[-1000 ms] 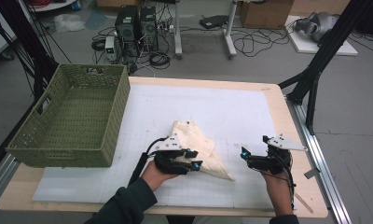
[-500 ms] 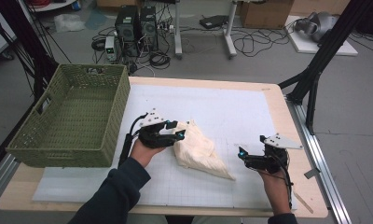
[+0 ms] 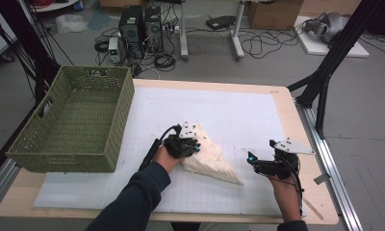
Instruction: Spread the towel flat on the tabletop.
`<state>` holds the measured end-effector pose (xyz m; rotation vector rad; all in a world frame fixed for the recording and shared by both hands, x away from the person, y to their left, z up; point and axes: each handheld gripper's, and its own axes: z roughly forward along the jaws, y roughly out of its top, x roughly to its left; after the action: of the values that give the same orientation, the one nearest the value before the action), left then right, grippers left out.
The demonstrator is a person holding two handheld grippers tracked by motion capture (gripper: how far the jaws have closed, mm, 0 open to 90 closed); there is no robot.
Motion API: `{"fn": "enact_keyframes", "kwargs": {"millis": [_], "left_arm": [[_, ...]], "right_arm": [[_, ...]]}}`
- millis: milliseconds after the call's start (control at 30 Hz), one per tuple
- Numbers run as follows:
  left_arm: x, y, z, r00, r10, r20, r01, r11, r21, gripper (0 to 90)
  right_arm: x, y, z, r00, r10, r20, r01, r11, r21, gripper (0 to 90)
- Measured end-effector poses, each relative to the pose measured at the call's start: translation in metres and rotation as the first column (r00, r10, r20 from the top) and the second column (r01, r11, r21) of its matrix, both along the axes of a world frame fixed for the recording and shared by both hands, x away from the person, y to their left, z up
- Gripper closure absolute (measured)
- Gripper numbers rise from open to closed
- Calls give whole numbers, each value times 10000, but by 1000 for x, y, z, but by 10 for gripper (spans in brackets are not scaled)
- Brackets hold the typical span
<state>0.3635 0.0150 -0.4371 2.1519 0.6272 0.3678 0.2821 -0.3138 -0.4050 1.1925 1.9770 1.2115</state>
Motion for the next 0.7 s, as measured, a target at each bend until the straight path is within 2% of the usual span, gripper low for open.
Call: {"fn": "enact_keyframes", "kwargs": {"millis": [133,200,333,500,700], "left_arm": [[-2,9,10,10000,-38,71,45,9955,-952,873],[-3,15,16,9999,-31,98,42,9932,-1168,878],[-9,30,26,10000,-76,60,85,9830,-1833,881],[-29,62,33,9998,-40,202,84,9743,-2253,881],[-44,100,26,9996,291,-71,-299,9697,-2425,884]], "right_arm": [[0,-1,0,10000,-11,-6,11,10000,-1,50],[0,-1,0,10000,-7,-52,7,10000,22,50],[0,1,0,10000,32,8,-32,10000,-40,50],[-1,-1,0,10000,-6,5,6,10000,3,50],[-1,3,0,10000,58,6,-58,10000,10,50]]}}
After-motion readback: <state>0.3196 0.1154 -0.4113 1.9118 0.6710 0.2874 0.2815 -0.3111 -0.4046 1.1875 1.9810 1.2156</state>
